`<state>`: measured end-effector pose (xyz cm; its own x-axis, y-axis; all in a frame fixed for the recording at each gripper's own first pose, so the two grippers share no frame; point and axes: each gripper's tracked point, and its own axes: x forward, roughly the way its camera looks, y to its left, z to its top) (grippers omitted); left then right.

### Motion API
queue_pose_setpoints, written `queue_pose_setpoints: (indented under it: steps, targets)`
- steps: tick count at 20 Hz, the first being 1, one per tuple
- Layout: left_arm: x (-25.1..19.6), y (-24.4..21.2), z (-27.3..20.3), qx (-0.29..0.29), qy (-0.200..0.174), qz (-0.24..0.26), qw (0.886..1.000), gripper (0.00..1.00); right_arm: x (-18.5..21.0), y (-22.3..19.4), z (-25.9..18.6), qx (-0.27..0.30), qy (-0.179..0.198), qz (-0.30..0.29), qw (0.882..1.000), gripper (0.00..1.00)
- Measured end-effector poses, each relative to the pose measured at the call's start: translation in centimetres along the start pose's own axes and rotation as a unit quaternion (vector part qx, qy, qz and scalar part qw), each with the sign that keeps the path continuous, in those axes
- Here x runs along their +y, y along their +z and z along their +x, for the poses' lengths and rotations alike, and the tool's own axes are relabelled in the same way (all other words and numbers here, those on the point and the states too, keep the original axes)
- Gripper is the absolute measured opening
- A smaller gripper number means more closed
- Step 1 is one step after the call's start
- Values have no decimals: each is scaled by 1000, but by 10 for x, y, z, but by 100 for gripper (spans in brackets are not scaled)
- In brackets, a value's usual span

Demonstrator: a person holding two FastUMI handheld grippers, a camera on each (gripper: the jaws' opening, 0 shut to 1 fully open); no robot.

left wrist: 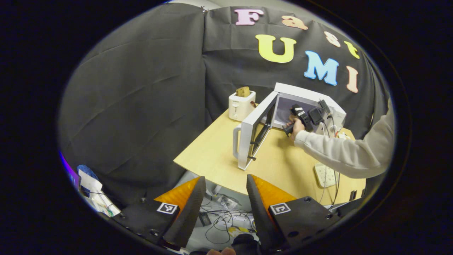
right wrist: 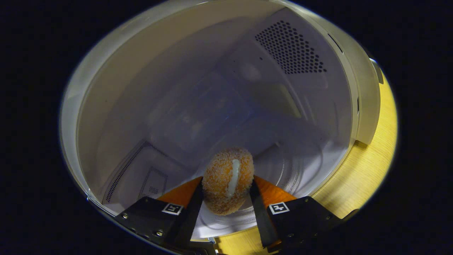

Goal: Open the microwave oven with the left hand, put the food in, and close the microwave oven.

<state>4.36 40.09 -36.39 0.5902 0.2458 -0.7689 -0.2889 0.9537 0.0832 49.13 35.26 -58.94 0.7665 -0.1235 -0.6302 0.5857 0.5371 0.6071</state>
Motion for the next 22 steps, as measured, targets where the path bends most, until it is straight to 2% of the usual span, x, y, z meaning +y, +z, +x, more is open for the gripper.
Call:
queue_pose_setpoints:
  steps: [1, 2, 3, 5, 7, 8, 10, 11, 12, 15, 16, 18, 22]
  targets:
    - [0, -3, 1, 1, 0, -3, 1000, 85, 0, -1, -1, 1, 9, -7, 1000, 73]
    - [1, -3, 2, 1, 2, -6, 1000, 75, 3, -2, -2, 0, 19, -13, 1000, 72]
    - [1, -3, 2, 0, 2, -10, 1000, 85, 3, -2, -4, 0, 22, -18, 1000, 72]
    - [1, -3, 1, -2, 3, -15, 1000, 85, 3, 0, -5, -3, 22, -22, 1000, 78]
    - [-3, -4, 2, -1, 1, -20, 1000, 74, 2, 5, -9, -7, 20, -28, 999, 84]
    - [-4, -4, 2, -2, 0, -20, 1000, 85, 1, 4, -10, -7, 20, -29, 999, 91]
    - [-6, 0, 0, -8, 0, -17, 1000, 85, -2, 5, -16, -1, 16, -38, 999, 95]
    - [-7, 1, -1, -11, 1, -15, 1000, 80, -2, 5, -21, 4, 18, -46, 999, 95]
    - [-7, 4, -1, -16, 1, -14, 1000, 85, -4, 4, -28, 14, 20, -56, 998, 97]
    - [-6, 18, 5, -44, -2, -12, 999, 74, -4, 0, -61, 54, 50, -92, 993, 97]
    - [-4, 24, 11, -49, 0, -9, 999, 74, -3, 0, -75, 73, 61, -109, 989, 97]
    - [3, 45, 21, -77, 4, -8, 997, 83, -4, 7, -111, 99, 81, -158, 979, 97]
    - [21, 81, 47, -119, 9, -3, 993, 80, 3, 29, -192, 128, 136, -198, 962, 97]
